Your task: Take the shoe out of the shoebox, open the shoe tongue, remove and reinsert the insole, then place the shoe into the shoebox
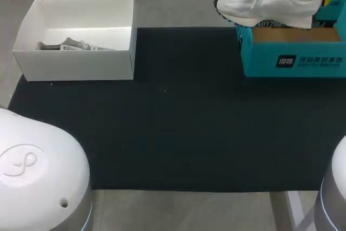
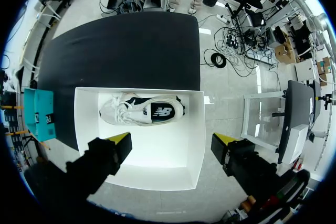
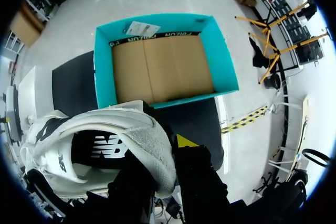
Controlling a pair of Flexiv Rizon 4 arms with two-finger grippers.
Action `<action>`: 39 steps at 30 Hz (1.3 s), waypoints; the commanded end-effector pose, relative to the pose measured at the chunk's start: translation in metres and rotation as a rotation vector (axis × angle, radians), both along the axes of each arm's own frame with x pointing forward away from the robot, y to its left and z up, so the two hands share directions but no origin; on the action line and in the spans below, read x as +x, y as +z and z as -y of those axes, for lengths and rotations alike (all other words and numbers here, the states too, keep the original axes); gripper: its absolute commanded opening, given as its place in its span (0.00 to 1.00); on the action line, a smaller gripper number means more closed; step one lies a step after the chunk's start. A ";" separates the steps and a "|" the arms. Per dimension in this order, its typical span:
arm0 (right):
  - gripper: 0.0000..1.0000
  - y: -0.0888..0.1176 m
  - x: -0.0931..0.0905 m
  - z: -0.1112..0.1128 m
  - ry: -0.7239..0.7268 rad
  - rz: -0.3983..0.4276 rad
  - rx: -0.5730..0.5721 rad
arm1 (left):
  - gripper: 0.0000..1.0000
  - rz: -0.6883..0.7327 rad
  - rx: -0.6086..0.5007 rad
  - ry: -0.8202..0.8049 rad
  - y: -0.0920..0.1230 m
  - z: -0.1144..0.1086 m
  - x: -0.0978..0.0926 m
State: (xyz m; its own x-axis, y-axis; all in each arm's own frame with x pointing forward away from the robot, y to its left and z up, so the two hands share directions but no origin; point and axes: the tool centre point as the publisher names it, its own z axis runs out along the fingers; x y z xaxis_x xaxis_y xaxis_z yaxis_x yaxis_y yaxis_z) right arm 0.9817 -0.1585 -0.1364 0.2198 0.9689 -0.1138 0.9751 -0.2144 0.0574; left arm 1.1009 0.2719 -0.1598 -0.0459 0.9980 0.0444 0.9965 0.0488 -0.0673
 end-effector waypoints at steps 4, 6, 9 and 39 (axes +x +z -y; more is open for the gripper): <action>0.00 -0.015 -0.068 -0.051 -0.008 0.101 -0.073 | 1.00 0.000 0.001 -0.001 0.001 0.000 0.000; 0.00 -0.019 -0.081 -0.063 -0.001 0.091 -0.051 | 1.00 0.000 0.001 -0.001 0.001 0.000 0.000; 0.00 -0.022 -0.101 -0.081 -0.002 0.088 -0.046 | 1.00 0.000 0.001 -0.001 0.001 0.000 0.000; 0.00 -0.054 -0.194 -0.194 -0.009 0.027 -0.065 | 1.00 0.000 0.001 -0.001 0.001 0.000 0.000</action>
